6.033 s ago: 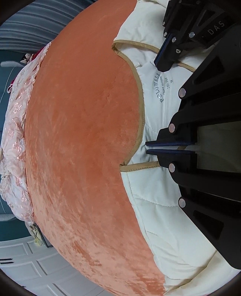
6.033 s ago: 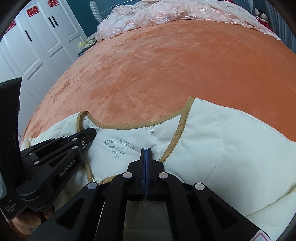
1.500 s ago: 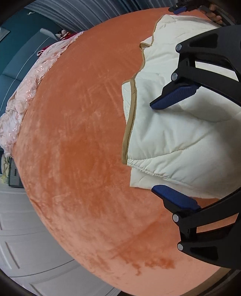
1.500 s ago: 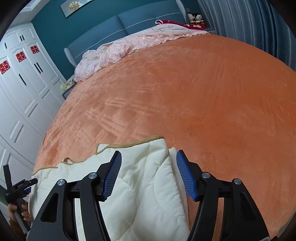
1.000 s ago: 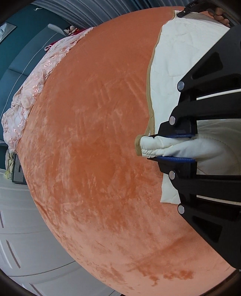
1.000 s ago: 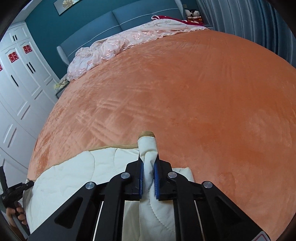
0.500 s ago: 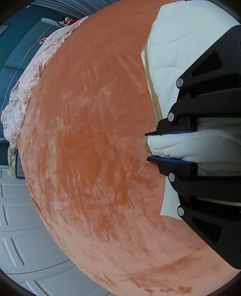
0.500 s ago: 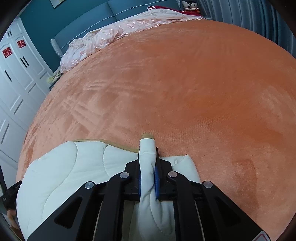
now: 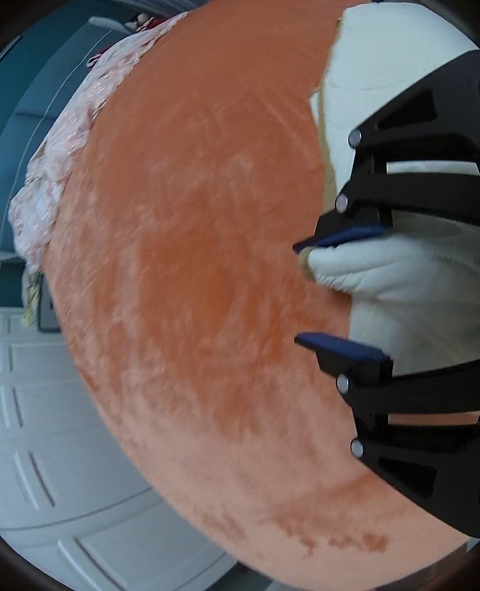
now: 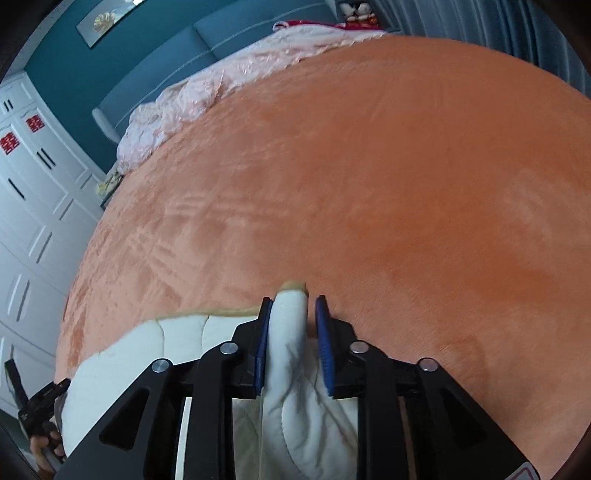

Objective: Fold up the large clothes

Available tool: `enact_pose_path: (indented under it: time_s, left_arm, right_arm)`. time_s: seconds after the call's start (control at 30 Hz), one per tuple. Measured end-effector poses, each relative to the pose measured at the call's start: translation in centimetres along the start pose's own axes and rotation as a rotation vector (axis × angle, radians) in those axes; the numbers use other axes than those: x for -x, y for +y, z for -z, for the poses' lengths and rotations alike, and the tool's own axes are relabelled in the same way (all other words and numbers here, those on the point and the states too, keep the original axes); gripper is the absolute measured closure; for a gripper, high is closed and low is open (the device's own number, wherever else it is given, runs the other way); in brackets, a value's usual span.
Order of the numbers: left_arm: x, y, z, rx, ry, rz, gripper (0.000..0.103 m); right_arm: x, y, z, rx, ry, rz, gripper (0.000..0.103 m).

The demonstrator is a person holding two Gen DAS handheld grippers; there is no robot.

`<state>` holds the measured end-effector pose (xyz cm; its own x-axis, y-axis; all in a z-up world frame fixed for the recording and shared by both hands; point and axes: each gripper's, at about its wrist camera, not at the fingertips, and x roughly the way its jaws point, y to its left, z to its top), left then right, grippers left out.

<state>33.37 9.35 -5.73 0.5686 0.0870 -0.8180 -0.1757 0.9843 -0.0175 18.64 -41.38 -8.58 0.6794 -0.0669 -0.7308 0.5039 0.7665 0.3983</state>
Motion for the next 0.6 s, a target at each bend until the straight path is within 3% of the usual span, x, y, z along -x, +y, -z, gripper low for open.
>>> enact_pose_path:
  time_s: [0.03, 0.13, 0.2, 0.27, 0.3, 0.33, 0.37, 0.43, 0.5, 0.6]
  left_arm:
    - [1.6, 0.9, -1.2, 0.016, -0.044, 0.0, 0.05]
    - [5.3, 2.7, -4.4, 0.01, -0.128, -0.094, 0.052]
    - [8.6, 2.8, -6.0, -0.003, -0.192, -0.064, 0.054]
    - [11.0, 1.4, -6.2, -0.03, -0.2, 0.023, 0.068]
    - [11.6, 0.0, -5.7, -0.054, -0.178, 0.097, 0.072]
    - [11.7, -1.4, -4.9, -0.08, -0.15, 0.151, 0.077]
    - [11.5, -3.5, -3.4, -0.12, -0.11, 0.209, 0.086]
    - [10.5, -7.2, -0.4, -0.19, -0.031, 0.277, 0.096]
    - [8.9, -10.3, 2.8, -0.25, 0.024, 0.294, 0.097]
    - [5.9, -12.7, 5.7, -0.253, 0.11, 0.305, 0.097]
  right_arm:
    - [1.5, 0.0, -0.7, -0.001, -0.053, 0.02, 0.075]
    - [5.2, 0.2, -2.6, -0.012, -0.144, 0.078, 0.072]
    - [7.1, 1.8, -3.1, 0.025, -0.166, 0.055, 0.073]
    - [7.9, 5.0, -2.3, 0.109, -0.143, -0.015, 0.083]
    - [7.7, 7.0, -1.6, 0.161, -0.115, -0.053, 0.095]
    - [7.2, 9.3, -0.5, 0.225, -0.077, -0.082, 0.099]
    - [6.6, 11.3, 0.6, 0.281, -0.041, -0.105, 0.102]
    - [5.0, 15.1, 3.4, 0.382, 0.028, -0.14, 0.103]
    - [3.3, 18.0, 5.9, 0.484, 0.074, -0.125, 0.103]
    - [0.6, 19.2, 8.2, 0.537, 0.138, -0.098, 0.103]
